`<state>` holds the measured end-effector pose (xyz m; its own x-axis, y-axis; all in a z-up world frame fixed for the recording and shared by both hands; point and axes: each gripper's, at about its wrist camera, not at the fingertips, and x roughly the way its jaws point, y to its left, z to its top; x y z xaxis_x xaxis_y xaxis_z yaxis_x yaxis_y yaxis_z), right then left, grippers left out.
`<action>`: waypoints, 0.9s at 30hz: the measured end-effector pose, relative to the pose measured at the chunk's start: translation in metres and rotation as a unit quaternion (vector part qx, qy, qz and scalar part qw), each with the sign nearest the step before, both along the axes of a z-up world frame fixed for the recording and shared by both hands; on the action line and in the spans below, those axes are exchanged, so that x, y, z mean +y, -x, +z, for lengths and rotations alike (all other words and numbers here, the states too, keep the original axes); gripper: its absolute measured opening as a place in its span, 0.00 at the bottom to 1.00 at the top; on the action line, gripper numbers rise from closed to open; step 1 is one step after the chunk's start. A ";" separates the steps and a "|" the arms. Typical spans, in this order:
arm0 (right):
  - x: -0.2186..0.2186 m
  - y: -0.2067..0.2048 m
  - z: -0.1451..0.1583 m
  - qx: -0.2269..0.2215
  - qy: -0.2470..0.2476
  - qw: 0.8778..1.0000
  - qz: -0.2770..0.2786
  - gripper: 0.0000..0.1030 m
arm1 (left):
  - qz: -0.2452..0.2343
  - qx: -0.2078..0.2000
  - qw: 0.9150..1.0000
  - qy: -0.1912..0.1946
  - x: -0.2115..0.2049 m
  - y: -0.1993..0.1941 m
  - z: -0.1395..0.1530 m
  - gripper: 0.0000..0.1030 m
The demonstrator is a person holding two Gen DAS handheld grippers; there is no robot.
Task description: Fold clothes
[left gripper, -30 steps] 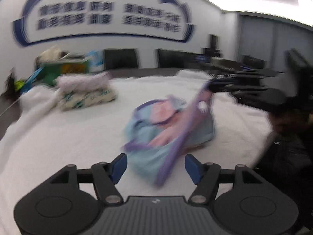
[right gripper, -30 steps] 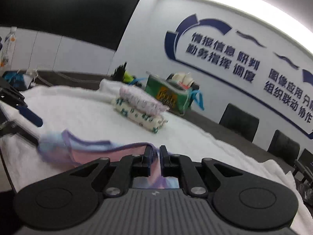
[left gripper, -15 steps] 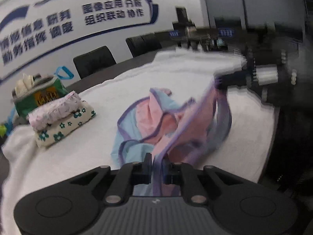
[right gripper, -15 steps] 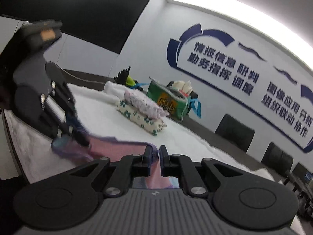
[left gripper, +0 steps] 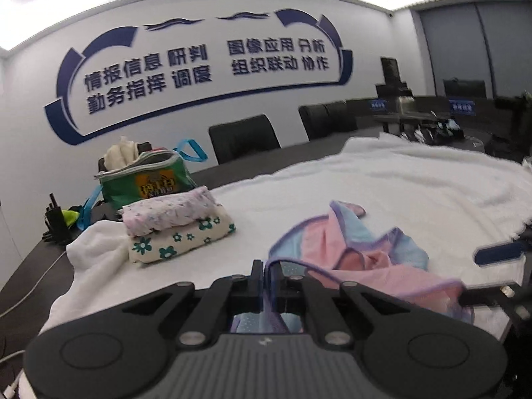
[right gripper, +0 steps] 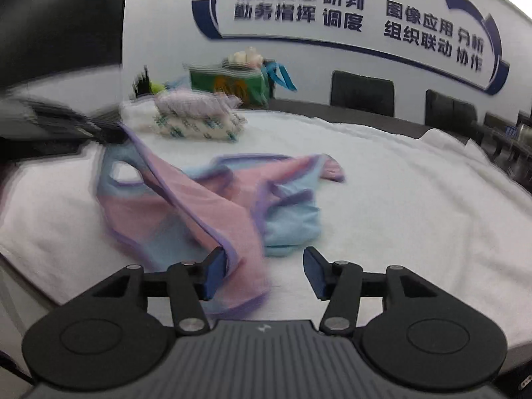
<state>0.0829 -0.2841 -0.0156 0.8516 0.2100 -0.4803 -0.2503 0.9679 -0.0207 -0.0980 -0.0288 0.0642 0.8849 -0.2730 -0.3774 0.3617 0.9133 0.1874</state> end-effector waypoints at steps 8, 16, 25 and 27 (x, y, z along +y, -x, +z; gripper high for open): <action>0.028 -0.005 -0.010 0.033 -0.027 0.999 -0.004 0.33 | 0.035 -0.016 0.999 0.026 0.015 0.006 0.002 0.02; 0.031 -0.018 0.003 -0.042 0.035 0.998 -0.041 0.07 | 0.089 -0.065 0.989 0.096 0.038 0.034 0.021 0.01; 0.029 -0.017 0.046 -0.104 0.135 0.985 -0.014 0.10 | 0.137 0.010 0.970 0.199 0.058 0.041 -0.022 0.01; 0.030 -0.028 0.022 -0.058 0.136 0.989 -0.014 0.14 | 0.148 0.021 0.969 0.196 0.060 0.041 -0.034 0.01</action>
<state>0.1107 -0.2539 0.0059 0.9080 0.0619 -0.4144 -0.2042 0.9290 -0.3087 -0.1391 0.0314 0.0301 0.9326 -0.1386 -0.3332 0.0726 0.9764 -0.2032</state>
